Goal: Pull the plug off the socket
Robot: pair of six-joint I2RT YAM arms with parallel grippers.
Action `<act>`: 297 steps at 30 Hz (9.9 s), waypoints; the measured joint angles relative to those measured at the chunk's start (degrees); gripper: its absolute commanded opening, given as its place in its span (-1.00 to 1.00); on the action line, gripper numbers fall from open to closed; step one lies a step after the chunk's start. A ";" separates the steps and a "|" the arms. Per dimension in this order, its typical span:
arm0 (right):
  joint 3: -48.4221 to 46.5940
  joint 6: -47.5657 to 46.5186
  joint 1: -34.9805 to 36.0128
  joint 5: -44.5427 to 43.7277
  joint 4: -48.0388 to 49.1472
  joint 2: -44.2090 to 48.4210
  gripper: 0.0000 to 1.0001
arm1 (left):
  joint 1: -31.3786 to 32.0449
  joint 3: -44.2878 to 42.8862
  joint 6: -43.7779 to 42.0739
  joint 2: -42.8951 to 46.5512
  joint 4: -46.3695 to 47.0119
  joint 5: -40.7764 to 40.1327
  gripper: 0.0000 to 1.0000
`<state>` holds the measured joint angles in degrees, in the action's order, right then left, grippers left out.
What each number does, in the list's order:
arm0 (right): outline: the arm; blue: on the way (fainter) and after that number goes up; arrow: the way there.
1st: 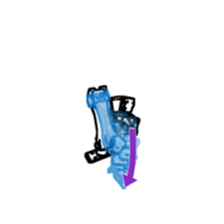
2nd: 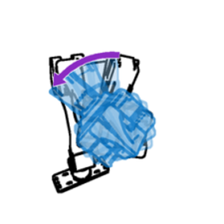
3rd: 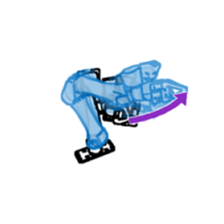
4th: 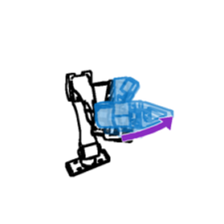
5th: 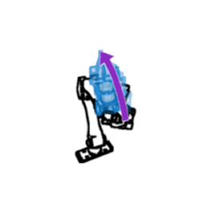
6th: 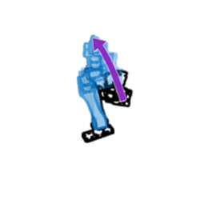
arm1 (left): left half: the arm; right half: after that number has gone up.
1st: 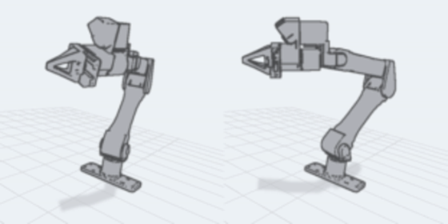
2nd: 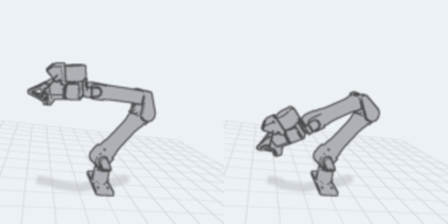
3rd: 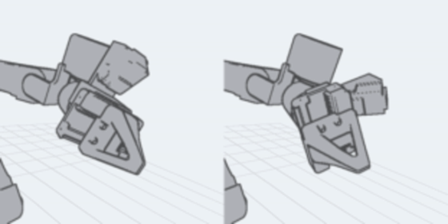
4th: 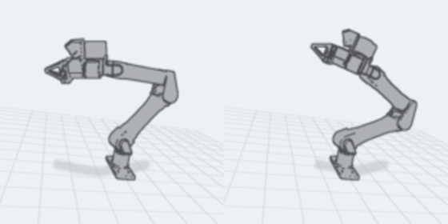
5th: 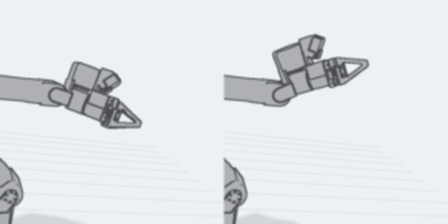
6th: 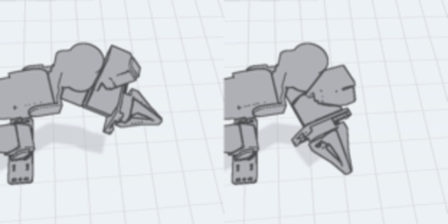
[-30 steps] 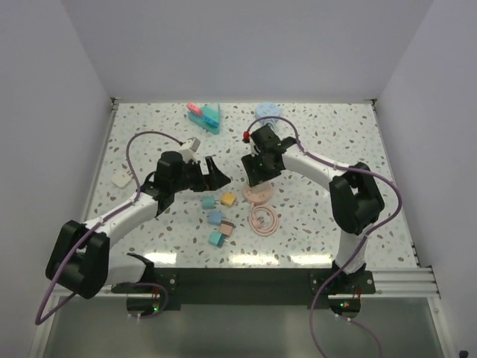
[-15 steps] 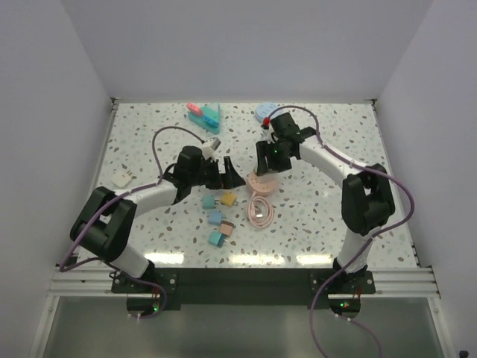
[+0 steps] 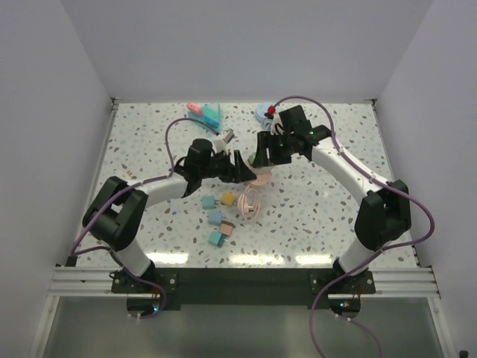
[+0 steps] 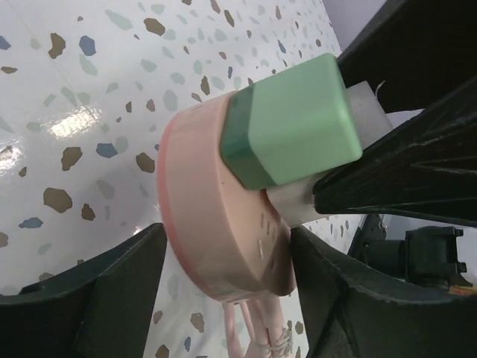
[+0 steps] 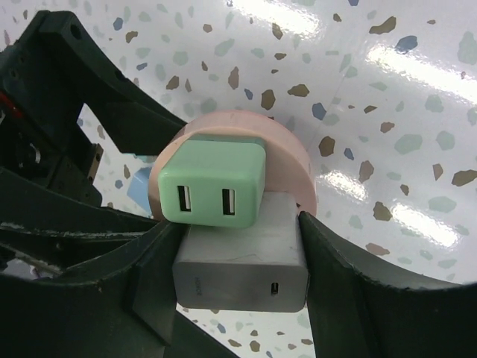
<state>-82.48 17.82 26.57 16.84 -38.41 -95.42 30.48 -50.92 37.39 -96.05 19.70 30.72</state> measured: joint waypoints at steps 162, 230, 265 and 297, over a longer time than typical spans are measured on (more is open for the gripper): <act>13.81 10.56 4.28 5.62 7.61 -3.85 -0.95 | -12.98 -7.15 0.09 11.87 -25.90 -4.46 -1.00; 8.41 12.22 -6.03 6.14 5.95 2.78 0.97 | -14.56 -64.35 33.81 -55.87 5.60 -10.19 -0.25; 6.16 12.20 -6.34 6.91 6.75 -4.39 0.97 | -21.68 -40.33 6.69 -18.14 -15.89 -16.39 0.94; 4.33 12.79 -6.36 12.33 11.02 -12.02 -0.31 | -22.80 -40.04 0.90 -28.33 -22.97 -13.84 -1.00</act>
<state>-78.15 30.61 20.21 29.17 -27.40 -107.44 7.68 -90.96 38.28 -124.38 -3.27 16.88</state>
